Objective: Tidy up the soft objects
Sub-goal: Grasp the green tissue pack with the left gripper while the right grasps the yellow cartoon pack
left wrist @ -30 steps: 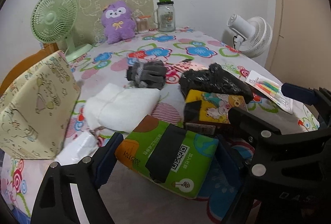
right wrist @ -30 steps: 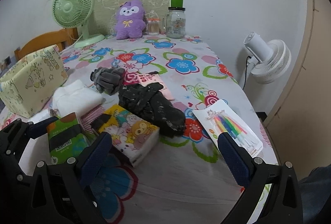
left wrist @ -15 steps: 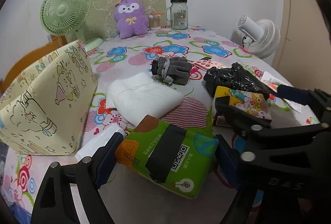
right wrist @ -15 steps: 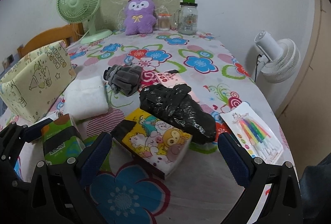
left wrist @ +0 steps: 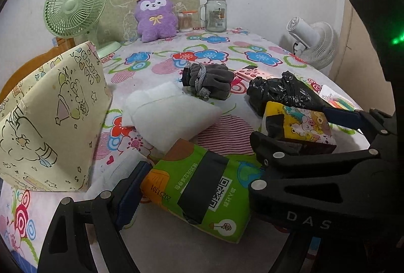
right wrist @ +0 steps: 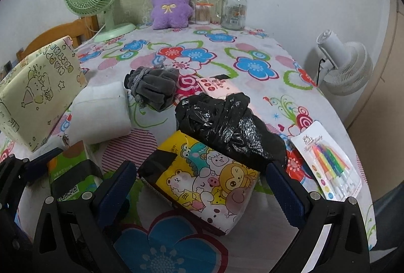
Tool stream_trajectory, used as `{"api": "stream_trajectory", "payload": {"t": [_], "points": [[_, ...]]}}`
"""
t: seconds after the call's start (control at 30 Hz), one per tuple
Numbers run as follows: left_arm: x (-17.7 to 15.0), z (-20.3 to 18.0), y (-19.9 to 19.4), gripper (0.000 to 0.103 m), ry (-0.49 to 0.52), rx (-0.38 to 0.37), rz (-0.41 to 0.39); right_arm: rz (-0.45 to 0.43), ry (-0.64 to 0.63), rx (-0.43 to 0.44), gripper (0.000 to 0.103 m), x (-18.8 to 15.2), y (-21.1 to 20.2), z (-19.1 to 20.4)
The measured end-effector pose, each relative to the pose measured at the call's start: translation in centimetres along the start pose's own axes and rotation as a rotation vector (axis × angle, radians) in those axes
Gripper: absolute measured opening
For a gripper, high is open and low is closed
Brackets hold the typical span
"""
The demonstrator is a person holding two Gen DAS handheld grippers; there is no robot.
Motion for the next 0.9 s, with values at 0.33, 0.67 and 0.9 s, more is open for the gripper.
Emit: {"api": "stream_trajectory", "payload": {"t": [0.33, 0.67, 0.9], "points": [[0.1, 0.0, 0.0, 0.089, -0.010, 0.005, 0.003, -0.007, 0.018, 0.008, 0.089, -0.1, -0.4, -0.3], [0.6, -0.5, -1.5, 0.089, -0.023, 0.006, -0.013, -0.043, 0.036, 0.000, 0.089, 0.0, -2.8, -1.0], [1.2, -1.1, -3.6, 0.089, -0.023, 0.011, -0.053, -0.093, 0.033, -0.004, 0.089, 0.2, -5.5, -1.4]]}}
Point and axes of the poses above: each gripper's, at about its wrist camera, not at the fingertips, and y roughly the way its jaws point, z to its left, x to its top, the point moved 2 cm from there along y, roughly the way its jaws point
